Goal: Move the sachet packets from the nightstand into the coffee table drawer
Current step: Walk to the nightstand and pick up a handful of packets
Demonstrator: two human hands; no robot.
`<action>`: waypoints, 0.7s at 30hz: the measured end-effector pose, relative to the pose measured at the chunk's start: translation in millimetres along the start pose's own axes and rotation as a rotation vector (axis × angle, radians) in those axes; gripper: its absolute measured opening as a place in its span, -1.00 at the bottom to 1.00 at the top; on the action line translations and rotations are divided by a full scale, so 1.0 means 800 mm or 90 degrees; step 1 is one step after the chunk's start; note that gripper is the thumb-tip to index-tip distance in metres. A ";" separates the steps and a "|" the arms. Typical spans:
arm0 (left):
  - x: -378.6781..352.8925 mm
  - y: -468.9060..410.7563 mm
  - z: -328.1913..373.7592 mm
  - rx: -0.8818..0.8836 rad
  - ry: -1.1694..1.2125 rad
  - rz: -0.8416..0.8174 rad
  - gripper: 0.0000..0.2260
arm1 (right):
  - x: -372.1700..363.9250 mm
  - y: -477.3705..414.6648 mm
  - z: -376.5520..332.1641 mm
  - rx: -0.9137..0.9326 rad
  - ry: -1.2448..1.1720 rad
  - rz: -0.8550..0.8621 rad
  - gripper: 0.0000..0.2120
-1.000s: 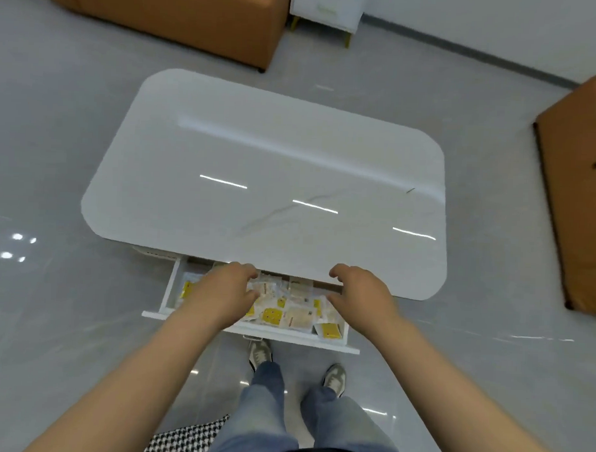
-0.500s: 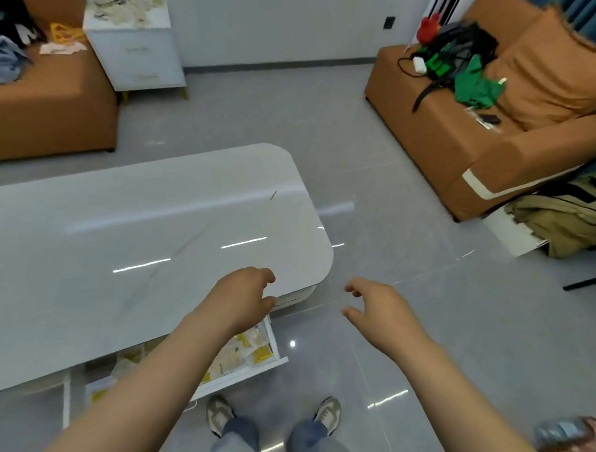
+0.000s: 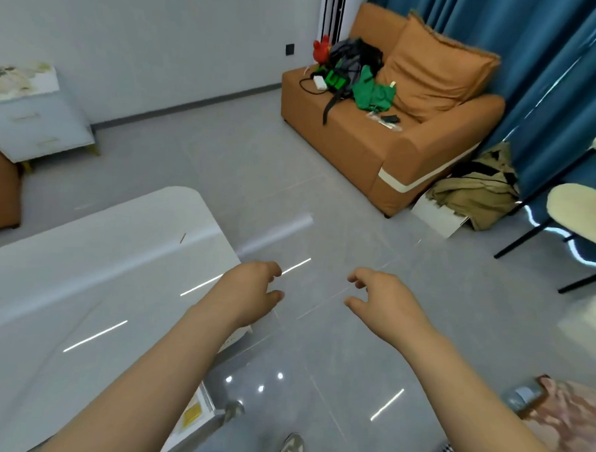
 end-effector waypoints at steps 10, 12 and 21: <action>-0.003 -0.165 0.061 -0.049 0.017 -0.003 -0.61 | 0.045 -0.155 0.052 -0.023 0.000 0.030 -0.60; 0.003 -0.200 0.065 -0.054 0.022 0.004 -0.61 | 0.055 -0.188 0.052 -0.024 0.002 0.038 -0.61; 0.054 -0.378 0.046 -0.028 -0.019 0.020 -0.59 | 0.079 -0.371 0.038 -0.017 0.005 0.023 -0.60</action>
Point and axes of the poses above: each hand's wrist, its own y-axis away from the middle knuckle, its own x-axis out of the back of the hand, z = x × y, the point moved 8 cm from there along -y, towards the middle knuckle, and after that the axes turned 14 degrees about z, right-handed, at the moved point
